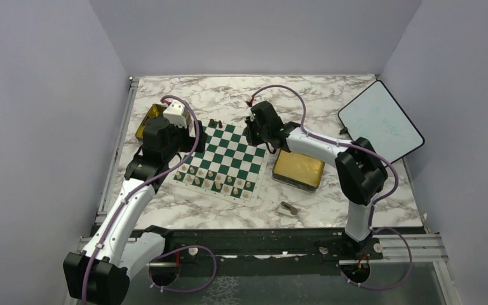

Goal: Set up the chess pieces on the board
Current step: Place the chess piece on the chessboard.

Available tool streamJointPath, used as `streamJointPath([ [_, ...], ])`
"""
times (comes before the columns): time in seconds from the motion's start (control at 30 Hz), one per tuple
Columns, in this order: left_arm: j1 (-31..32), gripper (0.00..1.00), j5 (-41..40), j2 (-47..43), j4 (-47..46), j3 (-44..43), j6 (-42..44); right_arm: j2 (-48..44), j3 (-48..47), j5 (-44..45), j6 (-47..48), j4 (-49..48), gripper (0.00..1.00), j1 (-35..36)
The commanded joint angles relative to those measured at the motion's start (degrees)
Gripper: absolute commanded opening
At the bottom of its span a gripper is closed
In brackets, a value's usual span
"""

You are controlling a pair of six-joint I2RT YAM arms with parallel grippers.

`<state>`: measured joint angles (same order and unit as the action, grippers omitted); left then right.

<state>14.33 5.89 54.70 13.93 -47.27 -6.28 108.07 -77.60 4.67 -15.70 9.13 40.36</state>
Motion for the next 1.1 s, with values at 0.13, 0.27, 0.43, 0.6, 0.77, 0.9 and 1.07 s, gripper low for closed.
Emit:
streamJointPath([
  [0.13,0.8,0.91,-4.9,-2.1,0.4,-0.1,1.7,5.7,-4.0,8.6,2.2,0.5,0.1,1.7],
  [0.27,0.8,0.91,-4.1,-2.1,0.2,0.1,1.9,7.1,-4.1,10.3,2.1,0.0,0.11,2.8],
  [0.43,0.8,0.91,-3.8,-1.9,0.0,0.2,2.0,8.2,-3.7,11.2,1.7,-0.7,0.12,3.6],
  [0.6,0.8,0.91,-3.7,-1.7,-0.2,0.3,1.9,8.2,-2.4,12.3,1.6,-1.9,0.18,4.2],
  [0.77,0.8,0.91,-3.8,-1.6,-0.3,0.4,1.9,8.7,-2.2,12.7,1.4,-1.8,0.18,4.3],
  [0.9,0.9,0.92,-3.9,-1.8,-0.3,0.5,2.0,8.9,-2.4,12.4,1.6,-1.7,0.18,4.4],
  [1.07,0.8,0.92,-4.4,-1.8,-0.5,0.7,1.8,9.8,-2.8,11.8,1.5,-1.7,0.2,4.4],
])
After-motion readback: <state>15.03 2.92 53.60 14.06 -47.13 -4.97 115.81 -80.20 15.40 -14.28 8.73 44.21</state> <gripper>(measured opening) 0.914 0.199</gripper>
